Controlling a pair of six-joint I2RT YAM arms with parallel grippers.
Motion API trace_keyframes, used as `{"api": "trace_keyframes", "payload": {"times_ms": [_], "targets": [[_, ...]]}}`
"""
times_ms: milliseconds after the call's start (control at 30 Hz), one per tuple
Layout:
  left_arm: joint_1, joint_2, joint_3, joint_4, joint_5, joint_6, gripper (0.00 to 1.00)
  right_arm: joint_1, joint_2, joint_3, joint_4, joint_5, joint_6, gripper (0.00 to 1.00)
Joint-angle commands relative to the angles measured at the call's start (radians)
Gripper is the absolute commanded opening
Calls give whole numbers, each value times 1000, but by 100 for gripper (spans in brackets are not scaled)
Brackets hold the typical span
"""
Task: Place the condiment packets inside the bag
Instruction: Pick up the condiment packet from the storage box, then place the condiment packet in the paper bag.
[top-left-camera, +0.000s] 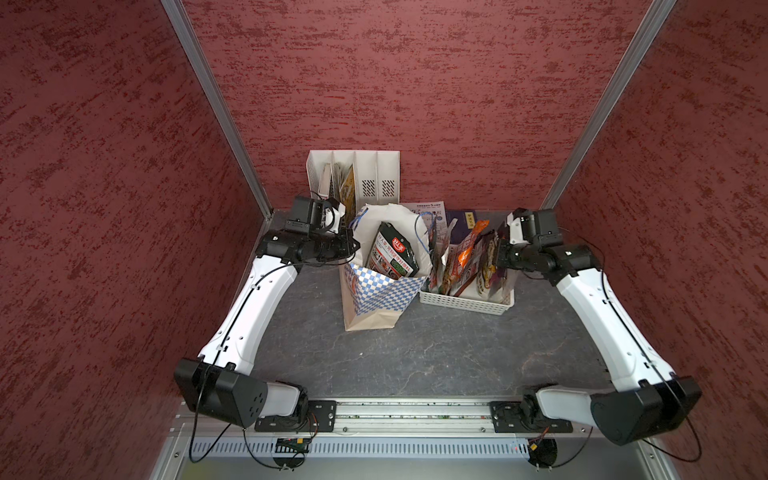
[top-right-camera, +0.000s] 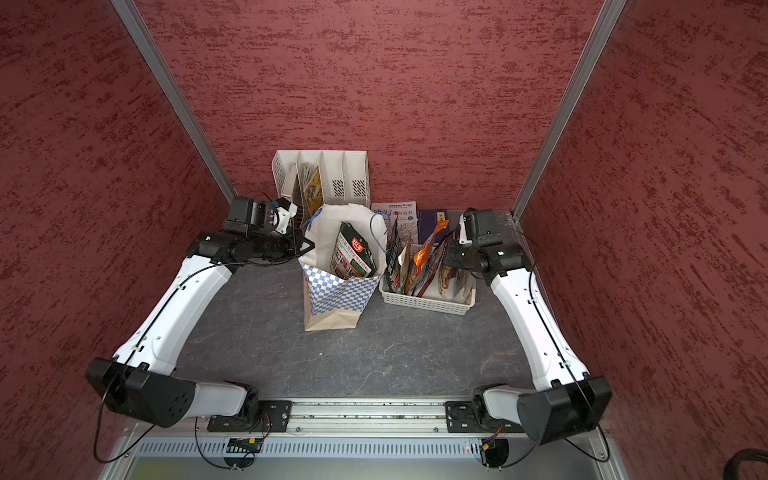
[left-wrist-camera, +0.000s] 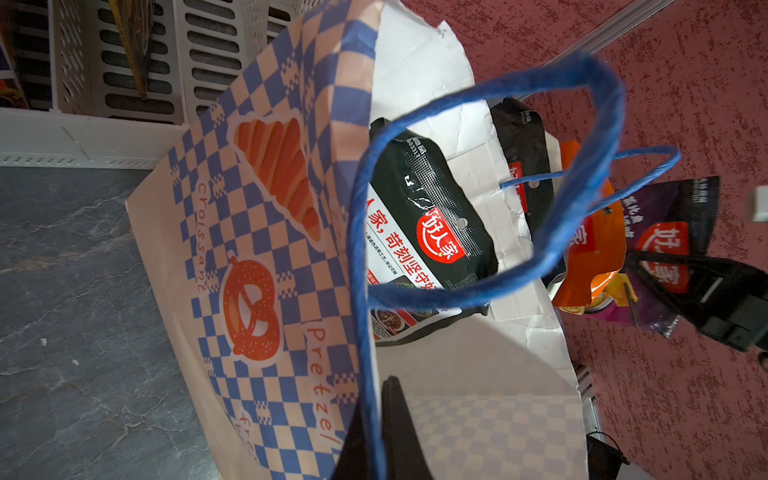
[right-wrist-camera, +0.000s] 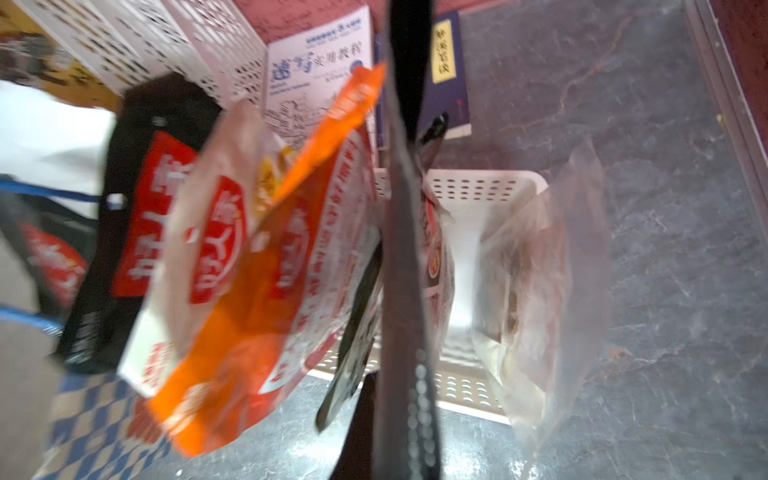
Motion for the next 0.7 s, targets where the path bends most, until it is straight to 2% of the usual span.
{"api": "trace_keyframes", "payload": {"times_ms": [0, 133, 267, 500, 667], "targets": [[7, -26, -5, 61, 16, 20, 0, 11, -57, 131, 4, -124, -44, 0], [9, -26, -7, 63, 16, 20, 0, 47, -69, 284, 2, -265, -47, 0], [11, -24, -11, 70, 24, 20, 0, 135, -27, 453, 45, -361, -30, 0], [14, -15, -18, 83, 46, 16, 0, 362, 191, 757, 114, -386, -50, 0], [17, -17, -17, 80, 50, 21, 0, 454, 395, 952, 81, -361, -86, 0]]}}
